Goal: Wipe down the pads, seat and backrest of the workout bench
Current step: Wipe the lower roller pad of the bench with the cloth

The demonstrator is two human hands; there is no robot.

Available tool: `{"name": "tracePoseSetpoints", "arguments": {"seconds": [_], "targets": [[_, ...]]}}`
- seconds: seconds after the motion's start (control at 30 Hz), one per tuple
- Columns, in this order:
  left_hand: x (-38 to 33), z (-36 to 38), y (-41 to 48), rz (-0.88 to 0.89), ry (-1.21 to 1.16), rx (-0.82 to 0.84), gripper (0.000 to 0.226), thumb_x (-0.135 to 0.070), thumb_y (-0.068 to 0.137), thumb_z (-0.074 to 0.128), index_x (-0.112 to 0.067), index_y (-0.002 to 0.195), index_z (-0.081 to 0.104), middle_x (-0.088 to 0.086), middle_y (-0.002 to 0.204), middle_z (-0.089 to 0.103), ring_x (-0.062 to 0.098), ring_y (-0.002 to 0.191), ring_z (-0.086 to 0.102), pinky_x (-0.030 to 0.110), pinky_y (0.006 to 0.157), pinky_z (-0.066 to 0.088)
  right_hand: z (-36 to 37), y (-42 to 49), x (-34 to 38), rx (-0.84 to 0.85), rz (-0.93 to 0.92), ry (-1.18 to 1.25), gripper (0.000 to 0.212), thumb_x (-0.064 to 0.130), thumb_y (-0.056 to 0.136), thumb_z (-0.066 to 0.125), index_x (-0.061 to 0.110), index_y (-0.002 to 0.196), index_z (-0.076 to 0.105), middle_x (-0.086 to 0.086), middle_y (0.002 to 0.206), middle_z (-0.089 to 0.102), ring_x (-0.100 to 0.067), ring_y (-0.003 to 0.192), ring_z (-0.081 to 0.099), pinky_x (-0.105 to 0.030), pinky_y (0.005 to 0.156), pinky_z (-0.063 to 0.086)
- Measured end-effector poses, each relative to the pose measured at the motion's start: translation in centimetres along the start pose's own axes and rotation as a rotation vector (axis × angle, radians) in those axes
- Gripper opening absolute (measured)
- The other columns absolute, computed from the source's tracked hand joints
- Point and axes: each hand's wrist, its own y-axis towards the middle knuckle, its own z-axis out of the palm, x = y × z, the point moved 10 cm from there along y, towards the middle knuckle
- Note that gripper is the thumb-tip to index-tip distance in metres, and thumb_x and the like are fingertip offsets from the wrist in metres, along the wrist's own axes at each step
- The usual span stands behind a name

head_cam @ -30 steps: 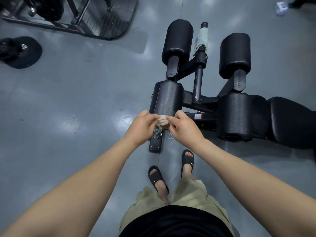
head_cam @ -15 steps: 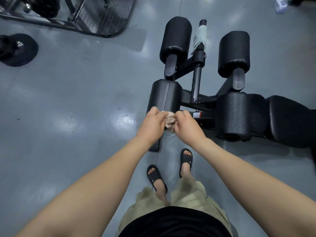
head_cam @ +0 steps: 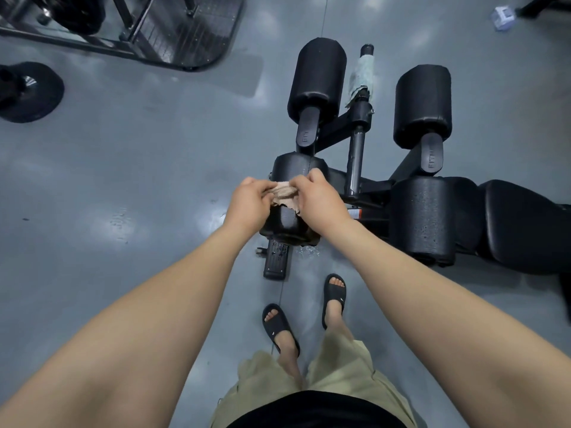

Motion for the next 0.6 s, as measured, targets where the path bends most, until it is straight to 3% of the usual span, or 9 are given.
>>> {"name": "tracePoseSetpoints", "arguments": {"seconds": [0.13,0.27,0.53,0.6], "targets": [[1.4,1.5,0.1,-0.049,-0.022,0.042,0.024,-0.01,0.096,0.059,-0.015,0.115,0.073,-0.001,0.098,0.054,0.025,0.1,0.06,0.021,0.086,0.039,1.1,-0.6,-0.3,0.036,-0.031,-0.02,0.018,0.006,0.09,0.054,0.002,0.104,0.065,-0.014,0.098,0.05,-0.036,0.076,0.054,-0.044,0.066,0.048],[1.1,2.2,-2.0,0.017,-0.042,0.08,0.022,-0.004,0.096,0.058,-0.011,0.11,0.073,0.004,0.1,0.056,0.02,0.091,0.058,0.015,0.081,0.037,1.6,-3.4,-0.7,0.028,-0.061,0.007,0.012,0.006,0.083,0.056,0.003,0.093,0.063,-0.013,0.09,0.051,-0.037,0.072,0.055,-0.047,0.063,0.05],[0.6,2.0,-7.0,0.155,0.023,0.108,0.023,-0.004,0.096,0.057,-0.009,0.113,0.072,0.0,0.097,0.051,0.016,0.087,0.053,0.019,0.083,0.039,2.1,-7.5,1.0,0.079,-0.133,0.039,0.005,0.007,0.082,0.06,0.007,0.086,0.059,-0.009,0.087,0.048,-0.034,0.066,0.052,-0.045,0.057,0.049],[0.6,1.6,-7.3,0.171,0.022,0.125,0.023,-0.003,0.095,0.058,-0.011,0.111,0.073,-0.001,0.096,0.053,0.014,0.087,0.053,0.013,0.08,0.037,1.8,-7.3,1.6,0.108,-0.176,0.013,0.005,0.008,0.084,0.058,0.006,0.087,0.059,-0.009,0.09,0.048,-0.034,0.065,0.051,-0.046,0.056,0.048]]}}
